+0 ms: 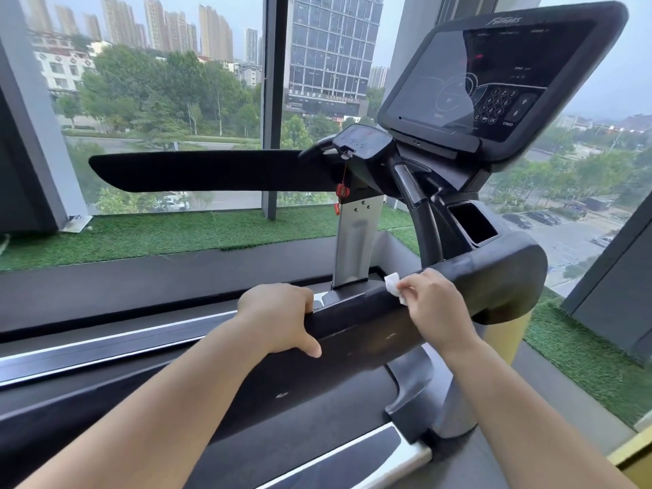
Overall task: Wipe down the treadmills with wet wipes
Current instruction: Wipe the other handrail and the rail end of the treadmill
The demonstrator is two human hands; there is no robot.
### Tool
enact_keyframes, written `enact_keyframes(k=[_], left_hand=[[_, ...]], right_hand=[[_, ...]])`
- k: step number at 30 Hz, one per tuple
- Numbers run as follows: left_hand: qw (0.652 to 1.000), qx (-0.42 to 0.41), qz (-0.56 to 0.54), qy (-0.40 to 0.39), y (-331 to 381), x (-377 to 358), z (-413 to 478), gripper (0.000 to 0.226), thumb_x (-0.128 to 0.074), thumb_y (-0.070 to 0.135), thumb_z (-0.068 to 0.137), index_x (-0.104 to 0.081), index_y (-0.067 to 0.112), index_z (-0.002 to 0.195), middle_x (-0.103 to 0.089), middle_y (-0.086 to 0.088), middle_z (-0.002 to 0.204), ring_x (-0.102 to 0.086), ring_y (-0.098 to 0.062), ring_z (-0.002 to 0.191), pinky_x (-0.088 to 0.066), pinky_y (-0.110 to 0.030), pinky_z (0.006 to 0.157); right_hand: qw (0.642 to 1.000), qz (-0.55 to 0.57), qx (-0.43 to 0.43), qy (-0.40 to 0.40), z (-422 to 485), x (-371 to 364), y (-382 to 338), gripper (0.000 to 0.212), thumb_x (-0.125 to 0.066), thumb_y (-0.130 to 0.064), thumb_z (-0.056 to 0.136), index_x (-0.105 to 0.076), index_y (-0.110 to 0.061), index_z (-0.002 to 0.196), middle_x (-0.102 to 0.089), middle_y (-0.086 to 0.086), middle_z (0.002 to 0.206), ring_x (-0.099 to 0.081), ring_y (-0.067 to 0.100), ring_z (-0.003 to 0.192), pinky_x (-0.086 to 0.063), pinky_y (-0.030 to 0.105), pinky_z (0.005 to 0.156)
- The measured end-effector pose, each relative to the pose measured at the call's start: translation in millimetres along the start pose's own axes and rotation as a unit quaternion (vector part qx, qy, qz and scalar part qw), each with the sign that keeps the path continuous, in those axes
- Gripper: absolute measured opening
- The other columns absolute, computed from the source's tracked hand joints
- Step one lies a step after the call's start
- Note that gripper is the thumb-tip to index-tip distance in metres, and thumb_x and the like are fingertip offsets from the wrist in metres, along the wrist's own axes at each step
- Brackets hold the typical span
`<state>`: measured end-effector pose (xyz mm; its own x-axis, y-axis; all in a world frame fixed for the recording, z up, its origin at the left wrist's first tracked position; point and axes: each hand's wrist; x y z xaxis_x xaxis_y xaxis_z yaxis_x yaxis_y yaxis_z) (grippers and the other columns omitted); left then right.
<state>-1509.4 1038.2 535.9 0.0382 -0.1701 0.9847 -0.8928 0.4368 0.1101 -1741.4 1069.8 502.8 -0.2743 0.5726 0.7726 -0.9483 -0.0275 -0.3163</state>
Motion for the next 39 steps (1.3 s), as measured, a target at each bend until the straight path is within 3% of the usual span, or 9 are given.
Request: enact_keyframes(k=[3,6,11,14,18,21,24,32,39], left_hand=[[1.0,0.012,-0.001,-0.006,2,1,0,0.061,-0.072,0.059,0.069,-0.05,0.029,0.118,-0.058,0.009,0.11,-0.057,-0.017,0.101,-0.04,-0.027,0.067],[1.0,0.03,-0.006,-0.006,4,0,0,0.061,-0.073,0.059,0.069,-0.051,0.03,0.118,-0.059,0.01,0.108,-0.058,-0.016,0.099,-0.041,-0.026,0.067],[0.998,0.053,-0.022,-0.004,5,1,-2,0.061,-0.074,0.058,0.066,-0.052,0.033,0.117,-0.06,0.013,0.111,-0.058,-0.014,0.1,-0.043,-0.025,0.068],[0.998,0.058,-0.033,-0.004,7,1,-5,0.061,-0.075,0.057,0.067,-0.052,0.033,0.117,-0.059,0.014,0.113,-0.058,-0.014,0.102,-0.046,-0.025,0.074],[0.998,0.063,-0.026,-0.002,7,0,-7,0.06,-0.074,0.057,0.068,-0.052,0.032,0.119,-0.059,0.013,0.114,-0.058,-0.014,0.103,-0.05,-0.028,0.08],[0.998,0.057,-0.021,-0.003,10,1,-3,0.064,-0.071,0.06,0.069,-0.052,0.029,0.121,-0.058,0.011,0.114,-0.057,-0.014,0.104,-0.049,-0.029,0.081],[0.998,0.051,-0.027,0.019,23,0,6,0.072,-0.066,0.067,0.069,-0.048,0.028,0.127,-0.054,0.008,0.121,-0.054,-0.015,0.111,-0.05,-0.034,0.086],[0.999,0.043,0.001,0.024,32,-1,20,0.058,-0.067,0.064,0.072,-0.059,0.025,0.113,-0.063,0.008,0.106,-0.06,-0.015,0.097,-0.048,-0.027,0.071],[1.0,0.014,-0.003,0.019,28,0,20,0.058,-0.065,0.065,0.073,-0.058,0.025,0.115,-0.061,0.008,0.112,-0.059,-0.017,0.101,-0.051,-0.029,0.078]], right_hand=[[0.999,0.039,0.013,0.011,8,8,-14,0.015,-0.062,-0.01,0.09,-0.072,-0.005,0.101,-0.061,0.011,0.087,-0.061,0.029,0.081,-0.047,0.032,0.074],[0.992,0.048,0.096,-0.064,8,-5,-50,0.019,-0.055,-0.015,0.095,-0.069,-0.012,0.107,-0.055,0.008,0.091,-0.059,0.027,0.079,-0.049,0.034,0.074],[0.968,-0.081,0.148,-0.186,14,-18,-63,0.03,-0.041,-0.011,0.099,-0.062,-0.018,0.119,-0.033,0.003,0.094,-0.051,0.029,0.079,-0.036,0.029,0.068],[0.961,-0.123,0.146,-0.197,25,-9,-44,0.033,-0.04,-0.003,0.096,-0.062,-0.013,0.117,-0.037,0.005,0.096,-0.059,0.031,0.09,-0.043,0.031,0.075],[0.973,-0.157,0.086,-0.147,43,6,-1,0.029,-0.041,-0.003,0.096,-0.063,-0.007,0.115,-0.048,0.01,0.1,-0.06,0.03,0.092,-0.043,0.031,0.075],[0.998,-0.04,0.026,-0.049,41,9,10,0.023,-0.049,-0.01,0.097,-0.068,-0.006,0.11,-0.052,0.011,0.093,-0.058,0.031,0.081,-0.04,0.028,0.07],[0.993,0.077,0.084,-0.02,17,-3,-18,0.017,-0.06,-0.011,0.093,-0.072,-0.009,0.103,-0.051,0.004,0.083,-0.055,0.024,0.07,-0.041,0.026,0.068],[0.981,0.031,0.188,0.021,-15,-36,-35,0.015,-0.07,-0.007,0.074,-0.072,-0.014,0.087,-0.038,0.001,0.07,-0.031,0.014,0.057,-0.027,0.019,0.053],[0.996,-0.005,0.076,0.037,2,-13,24,0.022,-0.067,0.002,0.081,-0.074,-0.012,0.095,-0.049,0.005,0.073,-0.053,0.025,0.057,-0.054,0.033,0.056]])
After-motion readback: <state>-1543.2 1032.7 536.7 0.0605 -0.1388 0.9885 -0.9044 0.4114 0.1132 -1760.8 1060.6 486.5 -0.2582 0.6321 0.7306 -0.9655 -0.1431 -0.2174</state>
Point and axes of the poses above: each hand's wrist, its own z-axis towards the middle knuckle, its own x-axis out of the back of the hand, y = z × x
